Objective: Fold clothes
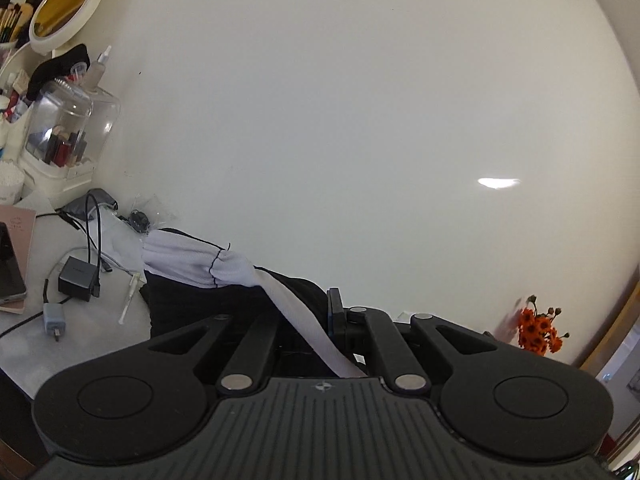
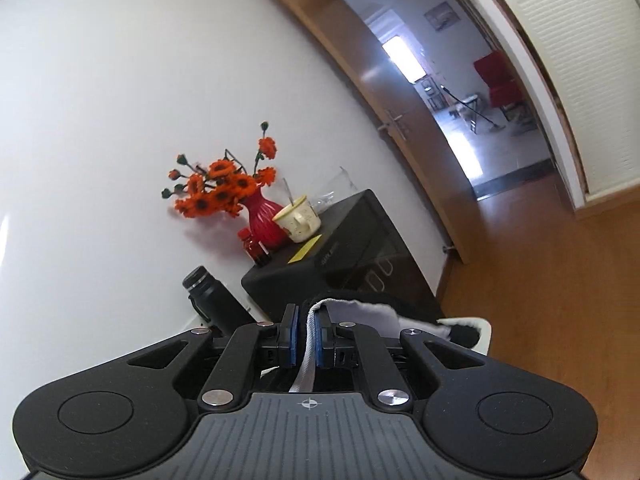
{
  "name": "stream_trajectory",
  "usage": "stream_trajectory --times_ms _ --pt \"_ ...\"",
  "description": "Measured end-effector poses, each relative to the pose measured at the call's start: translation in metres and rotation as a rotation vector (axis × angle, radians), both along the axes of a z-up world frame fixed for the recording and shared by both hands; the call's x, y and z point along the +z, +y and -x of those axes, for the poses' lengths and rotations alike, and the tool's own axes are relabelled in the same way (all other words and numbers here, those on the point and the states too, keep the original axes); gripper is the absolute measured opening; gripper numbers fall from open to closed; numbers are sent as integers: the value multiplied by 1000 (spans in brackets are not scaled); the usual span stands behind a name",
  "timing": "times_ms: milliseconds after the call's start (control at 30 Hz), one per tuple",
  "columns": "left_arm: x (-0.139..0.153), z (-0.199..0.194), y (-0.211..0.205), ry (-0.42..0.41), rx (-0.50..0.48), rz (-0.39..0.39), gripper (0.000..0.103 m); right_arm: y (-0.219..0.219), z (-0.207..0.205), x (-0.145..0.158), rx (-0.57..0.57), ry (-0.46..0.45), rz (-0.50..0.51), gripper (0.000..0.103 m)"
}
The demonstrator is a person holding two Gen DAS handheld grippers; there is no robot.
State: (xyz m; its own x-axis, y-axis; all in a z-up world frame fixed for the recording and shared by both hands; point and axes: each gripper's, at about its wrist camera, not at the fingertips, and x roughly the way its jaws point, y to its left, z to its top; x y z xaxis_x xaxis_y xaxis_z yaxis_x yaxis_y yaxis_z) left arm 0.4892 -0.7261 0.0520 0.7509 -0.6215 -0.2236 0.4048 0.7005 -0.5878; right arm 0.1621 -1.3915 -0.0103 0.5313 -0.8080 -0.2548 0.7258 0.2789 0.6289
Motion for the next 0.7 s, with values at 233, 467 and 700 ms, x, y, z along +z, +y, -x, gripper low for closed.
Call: stream_trajectory --times_ms 233,467,700 --pt "-12 -53 -10 53 4 -16 5 -17 -38 8 136 6 -11 7" --pt "-29 -131 -42 190 102 10 5 -64 -121 26 239 49 39 7" --pt "-67 -225 -102 338 211 -19 5 -145 -233 -5 368 91 4 7"
